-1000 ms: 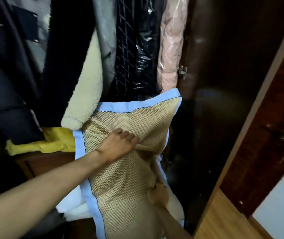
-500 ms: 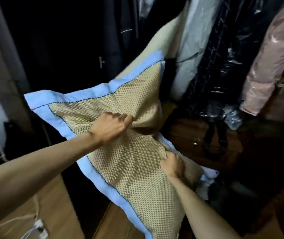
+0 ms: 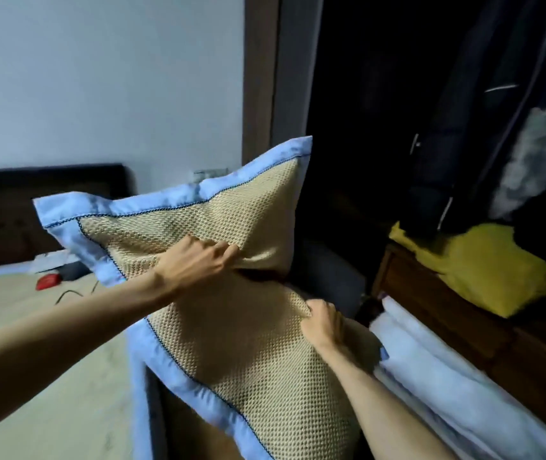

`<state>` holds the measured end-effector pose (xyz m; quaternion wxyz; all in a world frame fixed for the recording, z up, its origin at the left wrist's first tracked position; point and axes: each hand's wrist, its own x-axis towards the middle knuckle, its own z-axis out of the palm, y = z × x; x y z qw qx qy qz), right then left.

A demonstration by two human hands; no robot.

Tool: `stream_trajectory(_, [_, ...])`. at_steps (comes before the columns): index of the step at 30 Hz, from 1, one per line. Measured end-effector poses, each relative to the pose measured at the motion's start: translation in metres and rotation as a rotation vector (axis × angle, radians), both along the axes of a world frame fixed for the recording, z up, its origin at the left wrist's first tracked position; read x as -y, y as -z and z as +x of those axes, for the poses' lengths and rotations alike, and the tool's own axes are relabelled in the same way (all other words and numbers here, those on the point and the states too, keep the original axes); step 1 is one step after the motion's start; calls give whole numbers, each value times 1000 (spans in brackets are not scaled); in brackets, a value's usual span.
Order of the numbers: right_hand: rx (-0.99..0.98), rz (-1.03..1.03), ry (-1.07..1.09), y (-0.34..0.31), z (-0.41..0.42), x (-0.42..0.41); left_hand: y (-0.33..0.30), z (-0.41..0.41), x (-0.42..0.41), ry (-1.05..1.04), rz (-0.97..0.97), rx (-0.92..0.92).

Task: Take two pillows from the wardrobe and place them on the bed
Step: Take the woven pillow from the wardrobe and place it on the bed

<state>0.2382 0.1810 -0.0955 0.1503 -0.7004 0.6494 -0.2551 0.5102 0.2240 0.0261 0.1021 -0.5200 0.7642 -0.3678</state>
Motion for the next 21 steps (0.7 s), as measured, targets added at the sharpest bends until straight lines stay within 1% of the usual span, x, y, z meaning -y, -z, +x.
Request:
stream_trajectory(3, [-30, 25, -132, -1, 58, 13, -3, 59, -9, -126, -26, 10])
stream_trajectory(7, [-94, 7, -311, -7, 142, 38, 0, 133, -23, -314, -16, 11])
stream_trajectory(9, [-119, 2, -375, -12, 176, 46, -2, 160, -32, -393, -20, 11])
stream_trajectory(15, [-151, 47, -602, -17, 270, 63, 0, 224, -64, -607, 23, -71])
stream_trajectory(21, [-205, 28, -812, -4, 373, 89, 15, 285, -80, -855, 38, -126])
